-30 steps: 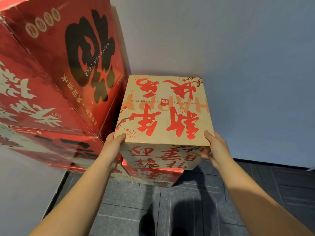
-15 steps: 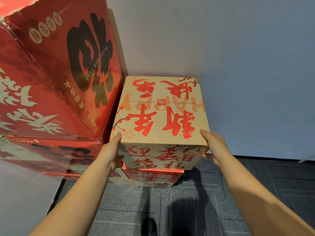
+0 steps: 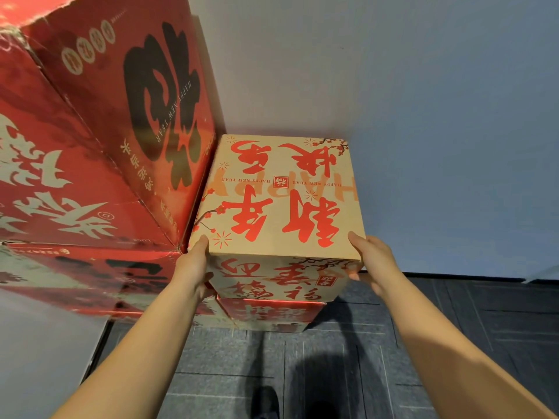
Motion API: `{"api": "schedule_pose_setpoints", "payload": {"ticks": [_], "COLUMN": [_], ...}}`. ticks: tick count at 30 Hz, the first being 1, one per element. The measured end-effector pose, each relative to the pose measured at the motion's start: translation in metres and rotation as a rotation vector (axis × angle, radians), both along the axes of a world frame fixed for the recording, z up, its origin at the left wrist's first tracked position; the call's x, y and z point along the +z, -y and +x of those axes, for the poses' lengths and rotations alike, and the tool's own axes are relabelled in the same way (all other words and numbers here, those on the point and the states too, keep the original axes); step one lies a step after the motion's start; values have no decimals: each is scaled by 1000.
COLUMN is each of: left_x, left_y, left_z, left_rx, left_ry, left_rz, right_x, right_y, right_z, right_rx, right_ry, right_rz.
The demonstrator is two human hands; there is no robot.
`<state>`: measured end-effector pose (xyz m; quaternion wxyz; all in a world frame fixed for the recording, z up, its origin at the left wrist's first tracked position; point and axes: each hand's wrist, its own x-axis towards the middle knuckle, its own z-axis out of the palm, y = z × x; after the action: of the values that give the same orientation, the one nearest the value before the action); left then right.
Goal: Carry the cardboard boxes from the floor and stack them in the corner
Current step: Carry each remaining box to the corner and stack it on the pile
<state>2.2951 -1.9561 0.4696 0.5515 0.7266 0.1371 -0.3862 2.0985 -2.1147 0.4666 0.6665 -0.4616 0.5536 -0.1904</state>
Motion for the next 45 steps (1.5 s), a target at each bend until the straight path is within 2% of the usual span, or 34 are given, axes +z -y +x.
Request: {"api": "schedule_pose_setpoints", "payload": {"ticks": [9, 21, 26, 31, 40, 45], "left_x": [2, 0, 6, 26, 92, 120], "left_y": [3, 1, -7, -18, -45, -106], "left_z": [1, -1, -14, -38, -115, -159], "left_rx": [54, 25, 44, 59, 160, 372], "left_ry": [8, -25, -9, 171, 433, 511], "left_rz": [7, -26, -39, -34, -211, -217], "right_x": [1, 6, 18, 43, 97, 118], "right_y": [2, 1, 4, 10, -20, -85], "right_z": [4, 1, -10, -23, -19, -4], "right_rx": [29, 64, 62, 48, 454, 720], "right_ry": [-33, -64, -120, -128, 135, 229], "right_rz": [14, 42, -79, -264, -277, -287]}}
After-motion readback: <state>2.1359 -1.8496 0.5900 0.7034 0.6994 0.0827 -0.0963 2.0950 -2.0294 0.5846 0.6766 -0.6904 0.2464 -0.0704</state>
